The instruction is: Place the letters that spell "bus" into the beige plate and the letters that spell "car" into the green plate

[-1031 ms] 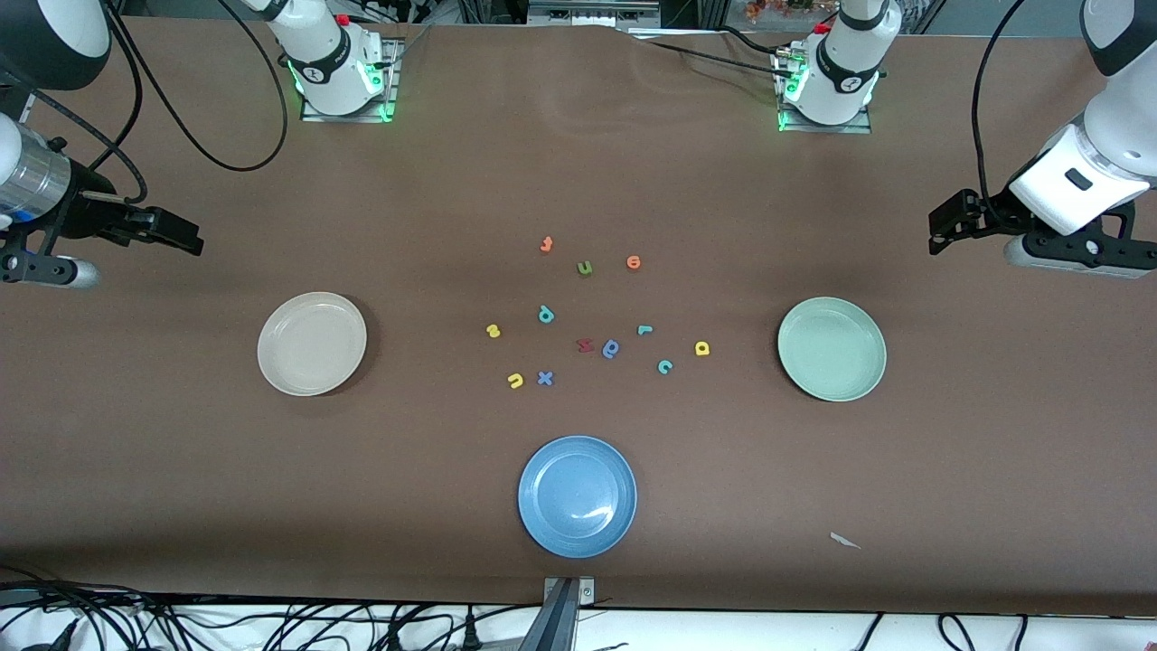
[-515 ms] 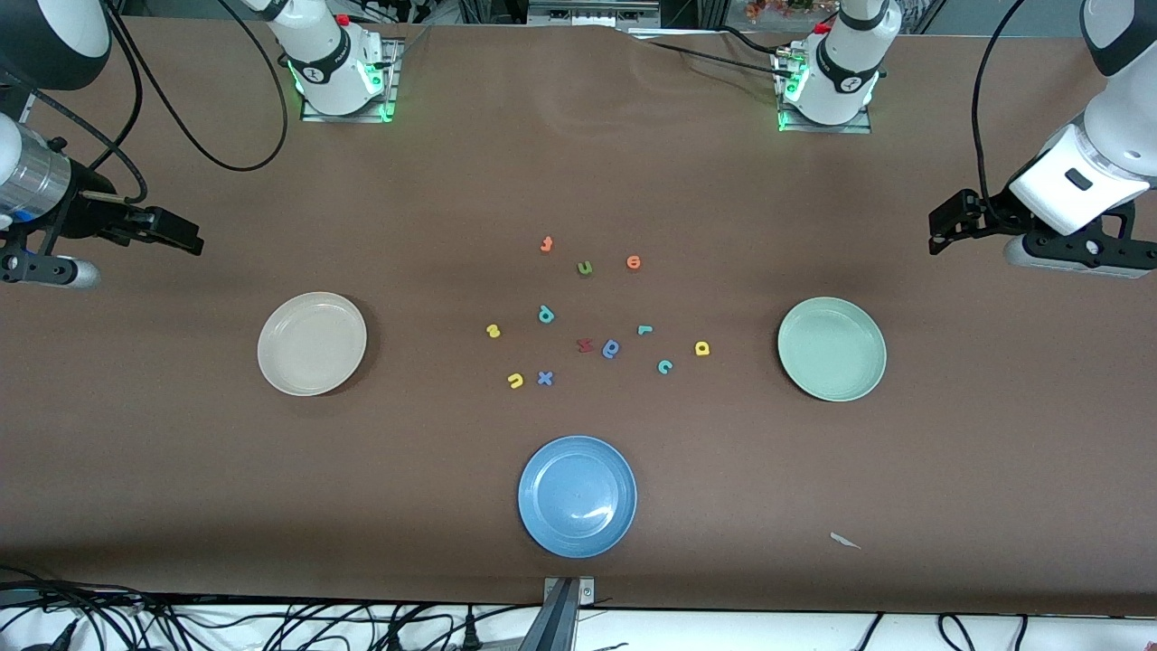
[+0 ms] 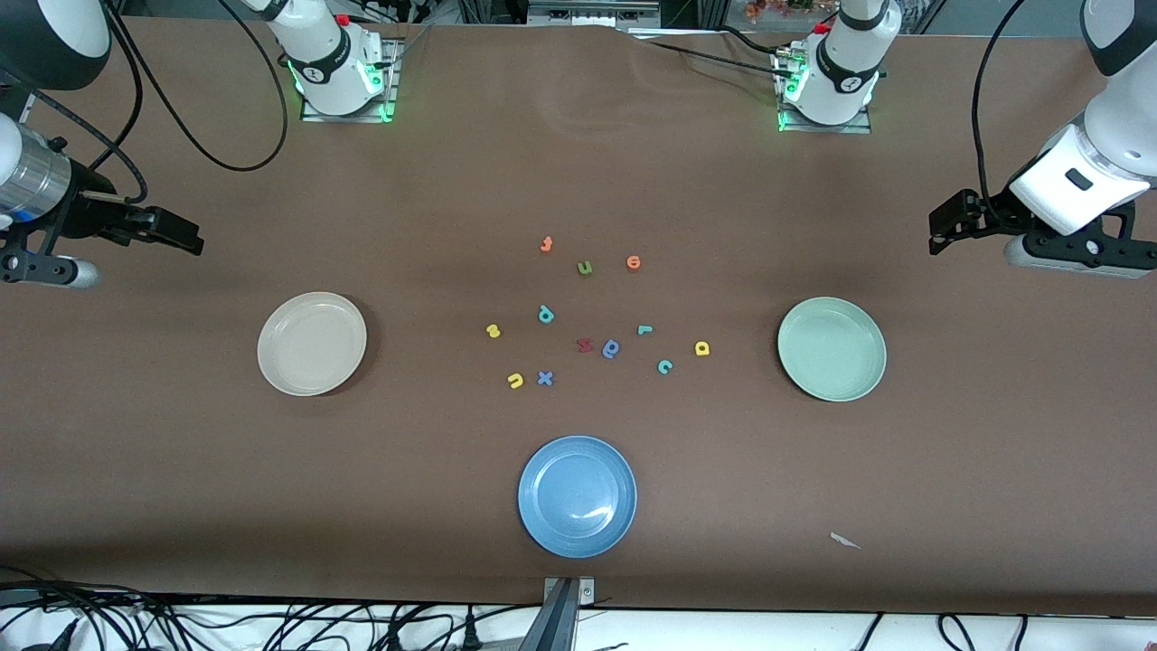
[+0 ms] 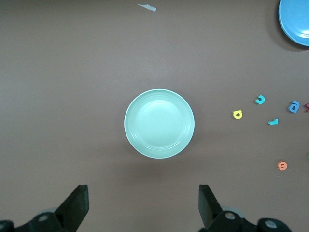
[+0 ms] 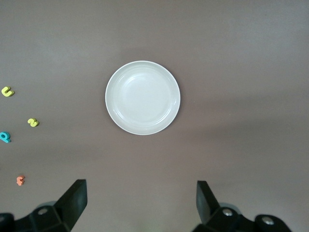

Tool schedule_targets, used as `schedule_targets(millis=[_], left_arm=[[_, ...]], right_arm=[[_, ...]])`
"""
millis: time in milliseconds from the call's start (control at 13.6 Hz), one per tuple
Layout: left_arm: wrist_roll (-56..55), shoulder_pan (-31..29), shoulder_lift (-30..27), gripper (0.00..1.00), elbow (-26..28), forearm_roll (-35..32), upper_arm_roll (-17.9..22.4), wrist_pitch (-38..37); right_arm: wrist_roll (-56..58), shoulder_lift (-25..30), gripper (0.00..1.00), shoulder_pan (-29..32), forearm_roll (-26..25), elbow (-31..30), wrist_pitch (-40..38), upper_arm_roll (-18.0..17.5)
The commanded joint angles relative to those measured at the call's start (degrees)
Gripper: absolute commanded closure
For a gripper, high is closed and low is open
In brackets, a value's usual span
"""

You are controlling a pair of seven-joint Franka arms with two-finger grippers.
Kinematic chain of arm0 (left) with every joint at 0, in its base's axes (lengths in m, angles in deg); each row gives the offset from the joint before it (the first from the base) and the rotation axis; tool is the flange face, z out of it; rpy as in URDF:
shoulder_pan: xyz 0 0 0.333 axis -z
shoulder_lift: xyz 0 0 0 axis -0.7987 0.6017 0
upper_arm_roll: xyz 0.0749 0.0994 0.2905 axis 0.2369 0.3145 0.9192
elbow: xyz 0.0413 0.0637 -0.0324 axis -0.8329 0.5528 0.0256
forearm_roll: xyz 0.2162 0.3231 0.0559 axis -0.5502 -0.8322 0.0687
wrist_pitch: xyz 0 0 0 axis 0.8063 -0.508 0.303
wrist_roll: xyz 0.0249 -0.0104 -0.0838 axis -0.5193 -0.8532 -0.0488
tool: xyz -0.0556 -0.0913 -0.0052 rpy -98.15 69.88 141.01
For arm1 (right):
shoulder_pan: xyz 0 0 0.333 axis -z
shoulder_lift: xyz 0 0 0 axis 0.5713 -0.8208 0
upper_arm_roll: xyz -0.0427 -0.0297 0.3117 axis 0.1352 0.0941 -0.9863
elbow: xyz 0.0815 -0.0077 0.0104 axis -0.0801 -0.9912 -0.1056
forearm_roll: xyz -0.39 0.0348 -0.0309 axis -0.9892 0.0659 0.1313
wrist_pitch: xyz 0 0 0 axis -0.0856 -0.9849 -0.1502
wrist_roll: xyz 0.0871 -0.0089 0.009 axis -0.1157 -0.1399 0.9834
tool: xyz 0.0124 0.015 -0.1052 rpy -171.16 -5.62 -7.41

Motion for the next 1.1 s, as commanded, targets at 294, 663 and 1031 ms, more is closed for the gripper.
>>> schedule_targets(millis=[294, 663, 1031], left_arm=[[0.5, -0.5, -0.7, 0.0, 0.8, 1.5, 0.0, 0.1], [0.4, 0.0, 0.9, 0.0, 0.8, 1.4, 0.1, 0.1], [0.7, 3.6, 5.4, 0.0, 0.5, 1.5, -0.2, 1.1]], right_arm=[[0.3, 0.3, 0.0, 0.3, 1.5, -0.1, -0.6, 0.0], [-0.3, -1.2, 0.0, -1.4, 1.5, -1.1, 2.0, -0.7], [-5.2, -2.6, 0.0, -4.4, 1.4, -1.1, 2.7, -0.9]])
